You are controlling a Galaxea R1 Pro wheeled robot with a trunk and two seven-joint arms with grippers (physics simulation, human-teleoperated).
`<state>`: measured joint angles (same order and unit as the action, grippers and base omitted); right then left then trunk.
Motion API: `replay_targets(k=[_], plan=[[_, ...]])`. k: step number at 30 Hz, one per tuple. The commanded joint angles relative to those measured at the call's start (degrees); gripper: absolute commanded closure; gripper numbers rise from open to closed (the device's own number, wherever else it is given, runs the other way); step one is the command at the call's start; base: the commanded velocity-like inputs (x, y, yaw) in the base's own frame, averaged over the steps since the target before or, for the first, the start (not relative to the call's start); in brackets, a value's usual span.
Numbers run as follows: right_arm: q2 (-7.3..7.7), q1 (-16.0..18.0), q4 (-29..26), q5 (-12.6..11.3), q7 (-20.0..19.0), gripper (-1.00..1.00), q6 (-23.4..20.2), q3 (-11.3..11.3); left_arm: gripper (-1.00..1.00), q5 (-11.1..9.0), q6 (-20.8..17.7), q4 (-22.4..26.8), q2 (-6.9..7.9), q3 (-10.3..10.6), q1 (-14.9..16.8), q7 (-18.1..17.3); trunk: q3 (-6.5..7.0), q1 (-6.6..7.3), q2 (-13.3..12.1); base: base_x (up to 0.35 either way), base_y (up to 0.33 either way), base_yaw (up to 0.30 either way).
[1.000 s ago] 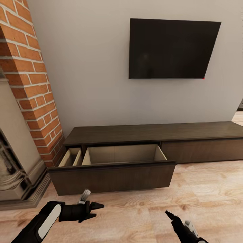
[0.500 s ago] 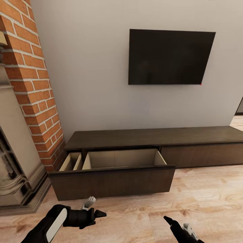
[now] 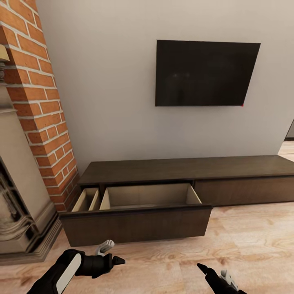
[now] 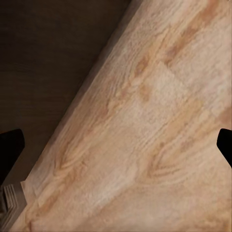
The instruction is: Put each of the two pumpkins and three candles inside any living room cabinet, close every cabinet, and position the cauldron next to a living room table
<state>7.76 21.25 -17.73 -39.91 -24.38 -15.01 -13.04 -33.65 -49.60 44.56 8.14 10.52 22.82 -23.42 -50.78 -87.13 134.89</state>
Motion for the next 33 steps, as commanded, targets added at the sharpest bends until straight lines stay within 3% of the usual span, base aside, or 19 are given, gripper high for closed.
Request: replay_targets(k=[1,7,16,33], plan=[[-0.05,0.02,-0.02,-0.3,-0.01,-1.0,-0.51,-0.31,-1.0,0.08,0.57,-0.26,0.03,0.12,0.03,0.41,0.13,0.24,-0.39,0.0,0.0,0.0],[-0.12,0.02,0.04,2.01,0.52,-1.0,-0.46,-0.31,-1.0,0.0,2.31,-0.74,-0.13,0.23,0.03,4.04,1.2,1.56,-2.8,0.0,0.0,0.0],[-0.17,0.01,0.06,3.95,0.6,-1.0,0.05,-0.26,-1.0,-0.07,2.56,-0.79,-0.46,0.28,0.03,6.17,2.82,3.53,-6.41,0.0,0.0,-0.011],[0.12,0.02,0.15,5.25,-0.1,-1.0,3.04,-0.54,-1.0,0.25,2.6,-2.5,-1.11,0.2,0.03,6.46,5.87,7.27,-13.22,0.0,0.0,-0.239]])
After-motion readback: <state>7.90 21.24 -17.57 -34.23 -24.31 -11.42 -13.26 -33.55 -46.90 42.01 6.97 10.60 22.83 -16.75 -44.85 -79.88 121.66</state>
